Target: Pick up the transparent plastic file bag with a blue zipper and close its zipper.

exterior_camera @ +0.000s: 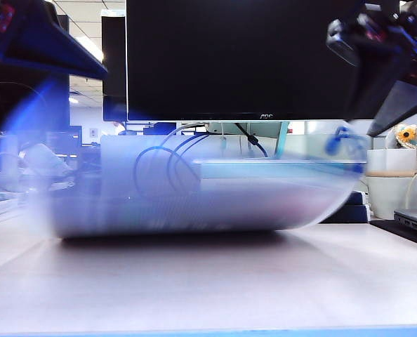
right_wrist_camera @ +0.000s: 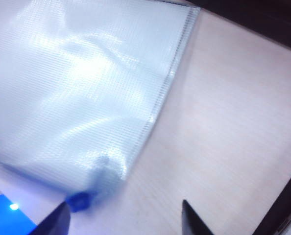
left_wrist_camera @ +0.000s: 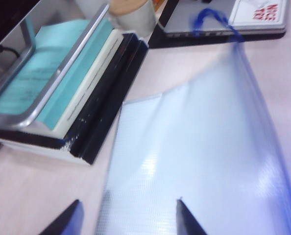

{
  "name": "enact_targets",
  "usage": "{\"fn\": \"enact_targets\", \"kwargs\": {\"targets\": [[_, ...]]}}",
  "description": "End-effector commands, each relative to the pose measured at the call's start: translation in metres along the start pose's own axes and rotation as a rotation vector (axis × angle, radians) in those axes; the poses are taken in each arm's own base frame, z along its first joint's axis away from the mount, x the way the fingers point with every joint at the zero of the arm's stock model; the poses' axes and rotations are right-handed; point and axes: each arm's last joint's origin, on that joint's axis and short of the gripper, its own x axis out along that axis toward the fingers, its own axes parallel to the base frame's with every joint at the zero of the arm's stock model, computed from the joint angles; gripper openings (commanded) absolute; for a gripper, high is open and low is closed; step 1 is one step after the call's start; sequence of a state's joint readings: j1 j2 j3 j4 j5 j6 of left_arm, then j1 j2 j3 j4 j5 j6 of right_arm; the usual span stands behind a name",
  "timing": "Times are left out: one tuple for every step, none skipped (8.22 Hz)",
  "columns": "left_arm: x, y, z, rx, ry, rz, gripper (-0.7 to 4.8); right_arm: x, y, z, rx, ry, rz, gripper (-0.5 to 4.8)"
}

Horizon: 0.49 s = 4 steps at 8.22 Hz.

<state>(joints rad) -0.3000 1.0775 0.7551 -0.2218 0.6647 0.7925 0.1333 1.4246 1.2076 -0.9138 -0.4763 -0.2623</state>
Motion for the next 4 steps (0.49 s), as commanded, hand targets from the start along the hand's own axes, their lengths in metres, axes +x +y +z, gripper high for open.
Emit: {"fn": "enact_targets", "kwargs": {"targets": [[0.001,0.002,-0.001,-0.025,0.034,0.028,2.9,-0.003,0.0,-0.001,0.006,0.014,-0.033,3.38],[0.0,0.008,-0.002,-0.108,0.124,0.186,2.72,-0.003,-0.001,-0.006,0.028,0.073,-0.101,3.37],[-0.002,0.011,-0.001,-0.155,0.155,0.272,2.71,-0.006,-0.001,-0.005,0.038,0.049,-0.096,3.37],[-0.005,0.013,0.0,-0.204,0.181,0.349,2.55,-0.013,-0.001,-0.003,0.043,-0.008,-0.087,3.36]]}}
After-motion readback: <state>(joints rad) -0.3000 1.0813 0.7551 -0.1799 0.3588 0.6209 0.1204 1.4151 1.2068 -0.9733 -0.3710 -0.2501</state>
